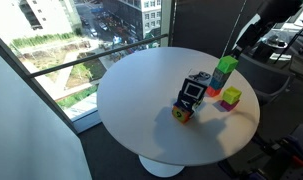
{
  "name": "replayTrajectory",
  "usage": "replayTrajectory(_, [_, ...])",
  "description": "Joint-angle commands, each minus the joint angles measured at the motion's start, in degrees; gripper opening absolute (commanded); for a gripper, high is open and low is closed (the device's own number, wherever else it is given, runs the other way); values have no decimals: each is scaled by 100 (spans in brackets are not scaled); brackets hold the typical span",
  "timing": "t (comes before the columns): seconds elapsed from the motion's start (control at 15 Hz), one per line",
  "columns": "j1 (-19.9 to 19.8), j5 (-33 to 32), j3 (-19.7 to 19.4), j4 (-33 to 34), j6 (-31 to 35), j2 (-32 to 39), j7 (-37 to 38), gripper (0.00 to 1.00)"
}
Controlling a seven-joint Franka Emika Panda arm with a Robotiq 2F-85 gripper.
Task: Put the green block on the yellow block
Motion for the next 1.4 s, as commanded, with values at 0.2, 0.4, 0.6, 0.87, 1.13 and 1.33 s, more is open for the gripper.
replayTrajectory(0.2, [-185, -194, 16, 957, -948, 741, 317, 100])
replayTrajectory(0.4, [-241, -139, -52, 1349, -1314, 1089, 265, 100])
replayTrajectory(0.6, [-295, -91, -115, 1659, -1464, 1442, 284, 100])
replayTrajectory(0.87, [-339, 10, -190, 1905, -1391, 1837, 337, 100])
replayTrajectory(1.13, [-369, -43, -261, 2070, -1380, 2147, 693, 100])
replayTrajectory(1.33, [-392, -45, -311, 2125, -1339, 2296, 935, 100])
